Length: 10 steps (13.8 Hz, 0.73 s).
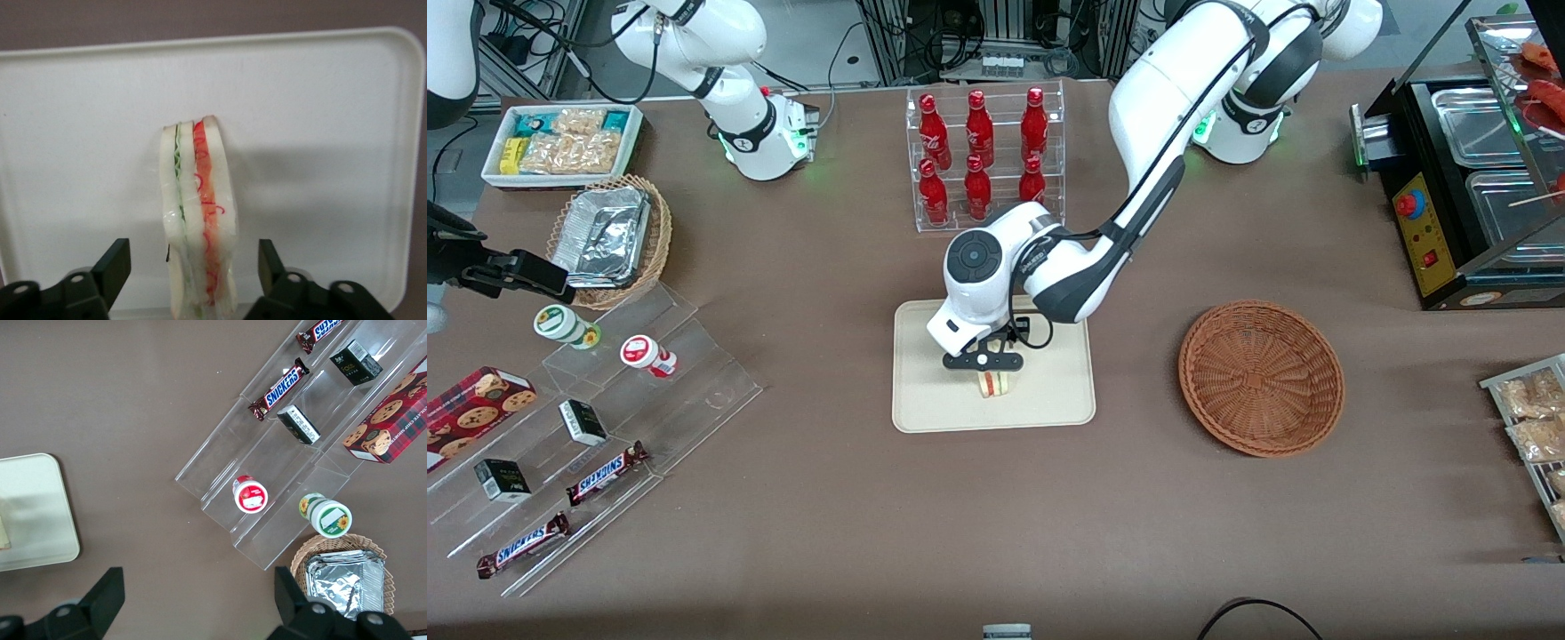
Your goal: Place sandwich from basket to tray
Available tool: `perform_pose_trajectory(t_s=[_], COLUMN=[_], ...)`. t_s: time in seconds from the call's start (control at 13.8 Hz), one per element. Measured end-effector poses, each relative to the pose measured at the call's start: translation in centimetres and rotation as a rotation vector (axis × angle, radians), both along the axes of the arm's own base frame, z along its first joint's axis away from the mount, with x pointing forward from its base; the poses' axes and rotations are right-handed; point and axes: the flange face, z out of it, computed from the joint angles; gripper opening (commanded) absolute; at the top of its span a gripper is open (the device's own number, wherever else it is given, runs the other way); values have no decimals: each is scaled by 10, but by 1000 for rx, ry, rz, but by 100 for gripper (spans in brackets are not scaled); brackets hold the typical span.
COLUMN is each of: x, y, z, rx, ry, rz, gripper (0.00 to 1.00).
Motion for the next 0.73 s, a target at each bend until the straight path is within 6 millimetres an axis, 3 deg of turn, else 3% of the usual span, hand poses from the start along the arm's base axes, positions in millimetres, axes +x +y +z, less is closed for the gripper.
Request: perform_pose_trajectory(t_s=[0.15,0.29,0.51,0.73], x=[9,28,64,74], y=[7,30,97,159], z=[34,78,151,208], rx=[-7,-17,-15,-3], ry=[-25,-58,-73,-86], rz=[23,72,193,263], gripper=[99,99,99,99])
